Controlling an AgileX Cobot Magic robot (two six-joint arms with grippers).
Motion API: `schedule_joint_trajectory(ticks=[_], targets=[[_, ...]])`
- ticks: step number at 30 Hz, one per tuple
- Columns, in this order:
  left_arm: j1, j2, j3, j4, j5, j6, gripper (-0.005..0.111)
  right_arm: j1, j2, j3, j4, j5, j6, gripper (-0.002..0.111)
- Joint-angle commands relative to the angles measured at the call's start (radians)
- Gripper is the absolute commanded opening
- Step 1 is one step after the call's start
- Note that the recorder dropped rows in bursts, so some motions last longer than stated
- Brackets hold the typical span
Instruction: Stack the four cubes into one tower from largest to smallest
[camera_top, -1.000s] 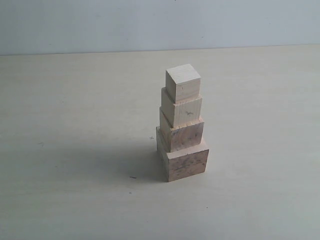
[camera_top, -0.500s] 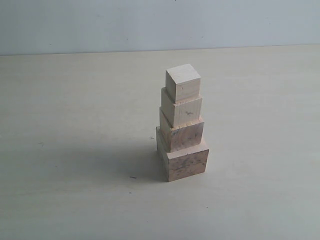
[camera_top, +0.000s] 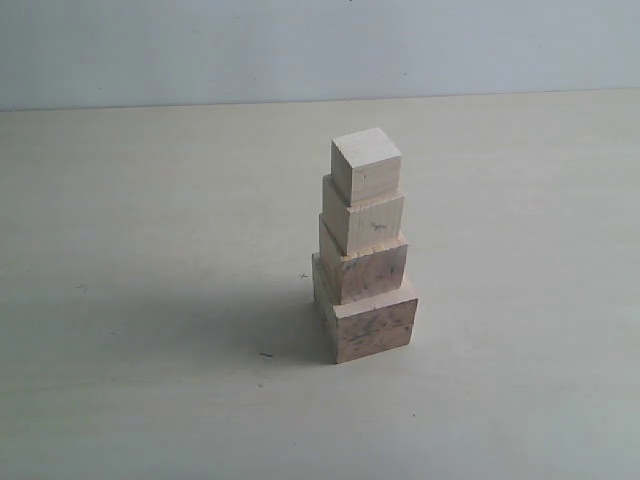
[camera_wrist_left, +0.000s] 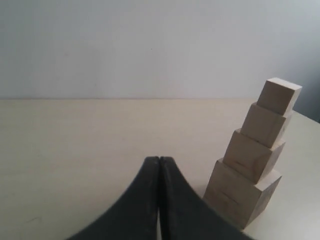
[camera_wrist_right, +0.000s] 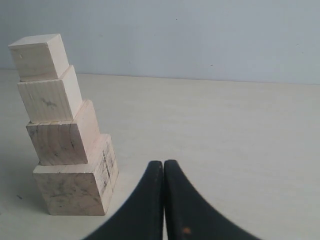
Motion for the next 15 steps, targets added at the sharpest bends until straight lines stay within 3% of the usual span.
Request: schedule_joint_trajectory(ticks=[1, 15], targets=[[0.003, -0.007, 0.003, 0.004, 0.050, 0.023, 0.000, -0.005, -0.005, 0.004, -0.002, -0.005, 0.003, 0.000], [0.003, -0.007, 0.003, 0.004, 0.050, 0.032, 0.000, -0.005, -0.005, 0.004, -0.002, -0.005, 0.003, 0.000]])
